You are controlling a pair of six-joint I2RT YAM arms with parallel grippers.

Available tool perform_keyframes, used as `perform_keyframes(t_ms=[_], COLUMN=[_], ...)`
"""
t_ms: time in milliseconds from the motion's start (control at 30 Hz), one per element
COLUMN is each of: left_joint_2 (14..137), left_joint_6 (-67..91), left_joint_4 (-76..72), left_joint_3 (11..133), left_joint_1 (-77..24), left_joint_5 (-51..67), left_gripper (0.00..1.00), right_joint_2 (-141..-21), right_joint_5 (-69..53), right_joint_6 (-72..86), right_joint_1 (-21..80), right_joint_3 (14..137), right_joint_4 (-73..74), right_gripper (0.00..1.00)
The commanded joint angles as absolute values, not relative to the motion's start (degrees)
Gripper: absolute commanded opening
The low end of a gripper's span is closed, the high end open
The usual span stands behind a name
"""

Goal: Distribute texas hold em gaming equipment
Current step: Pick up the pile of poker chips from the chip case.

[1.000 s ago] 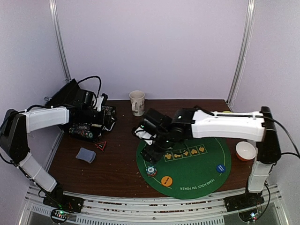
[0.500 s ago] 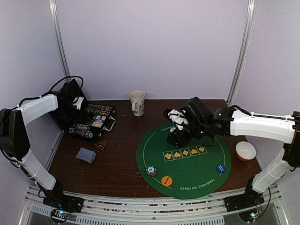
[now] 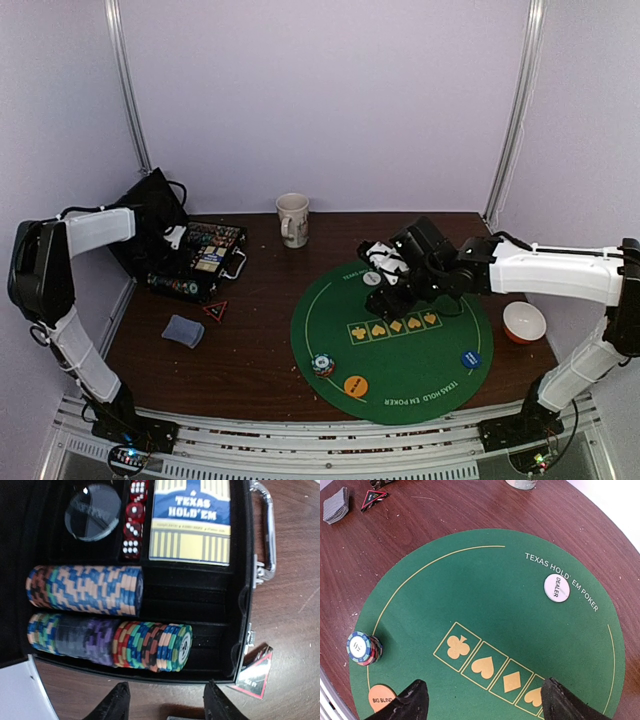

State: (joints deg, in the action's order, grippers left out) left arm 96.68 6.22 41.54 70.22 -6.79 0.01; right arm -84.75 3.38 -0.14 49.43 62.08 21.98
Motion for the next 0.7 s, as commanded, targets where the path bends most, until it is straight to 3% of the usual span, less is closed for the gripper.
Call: perform_keyframes(t_ms=[0, 667], left_joint_2=[99.5, 106.9], left_joint_6=[8.2, 8.2], left_joint_4=[38.4, 39.2], left_joint_3=[69.7, 71.6], left_joint_1=[-8.0, -16.5], left_joint_5=[-0.9, -24.9], left_gripper=[0.56, 0.57], right_joint_2=[-84.1, -87.6], right_joint_5=[1.8, -1.5], right_joint_6=[-1.0, -0.7], right_joint_1=[48.8, 48.7], right_joint_3=[62.1, 63.7], right_joint_4=[21.1, 23.2], right_gripper=[0.80, 0.80])
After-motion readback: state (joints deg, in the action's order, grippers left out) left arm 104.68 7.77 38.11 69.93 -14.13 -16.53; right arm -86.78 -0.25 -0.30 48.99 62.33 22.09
